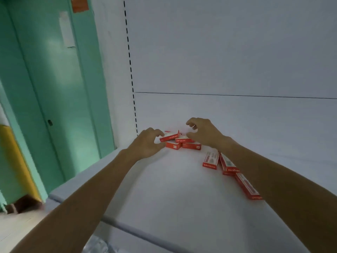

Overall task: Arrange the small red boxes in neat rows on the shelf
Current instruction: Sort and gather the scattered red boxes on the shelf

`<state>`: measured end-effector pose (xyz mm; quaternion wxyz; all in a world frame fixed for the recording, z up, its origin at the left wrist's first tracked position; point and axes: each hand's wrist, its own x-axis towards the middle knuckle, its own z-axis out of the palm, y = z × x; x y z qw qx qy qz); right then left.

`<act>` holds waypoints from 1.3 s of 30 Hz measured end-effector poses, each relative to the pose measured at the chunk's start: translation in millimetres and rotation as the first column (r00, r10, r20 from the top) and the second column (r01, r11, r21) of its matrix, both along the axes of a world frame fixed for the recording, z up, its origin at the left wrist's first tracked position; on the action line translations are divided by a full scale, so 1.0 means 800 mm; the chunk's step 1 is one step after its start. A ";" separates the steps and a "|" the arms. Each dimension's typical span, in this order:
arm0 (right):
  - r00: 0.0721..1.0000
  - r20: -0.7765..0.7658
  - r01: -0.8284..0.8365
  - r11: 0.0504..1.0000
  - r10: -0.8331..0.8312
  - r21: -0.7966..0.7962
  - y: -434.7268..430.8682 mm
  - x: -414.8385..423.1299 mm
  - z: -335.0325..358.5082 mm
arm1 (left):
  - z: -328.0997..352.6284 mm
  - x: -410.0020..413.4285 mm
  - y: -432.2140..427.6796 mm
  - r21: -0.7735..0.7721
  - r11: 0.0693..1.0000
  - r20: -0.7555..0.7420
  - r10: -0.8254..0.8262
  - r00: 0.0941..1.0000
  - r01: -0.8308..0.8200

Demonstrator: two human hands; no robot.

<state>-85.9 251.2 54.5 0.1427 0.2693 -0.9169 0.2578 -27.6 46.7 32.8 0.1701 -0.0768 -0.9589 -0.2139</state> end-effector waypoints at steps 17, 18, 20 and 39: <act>0.988 0.010 0.146 0.964 -0.152 0.223 -0.031 -0.034 -0.032 | -0.023 -0.103 -0.014 -0.038 0.973 0.050 -0.228 0.972 0.229; 0.988 0.003 0.147 0.961 -0.152 0.235 -0.031 -0.034 -0.031 | -0.023 -0.104 -0.015 -0.045 0.974 0.045 -0.218 0.975 0.220; 0.986 -0.007 0.161 0.952 -0.165 0.261 -0.033 -0.033 -0.030 | -0.023 -0.104 -0.017 -0.035 0.978 0.057 -0.204 0.977 0.206; 0.658 -0.114 0.753 0.650 -0.744 0.102 0.208 0.206 -0.006 | 0.026 0.010 0.225 0.062 0.716 -0.052 -0.694 0.718 0.696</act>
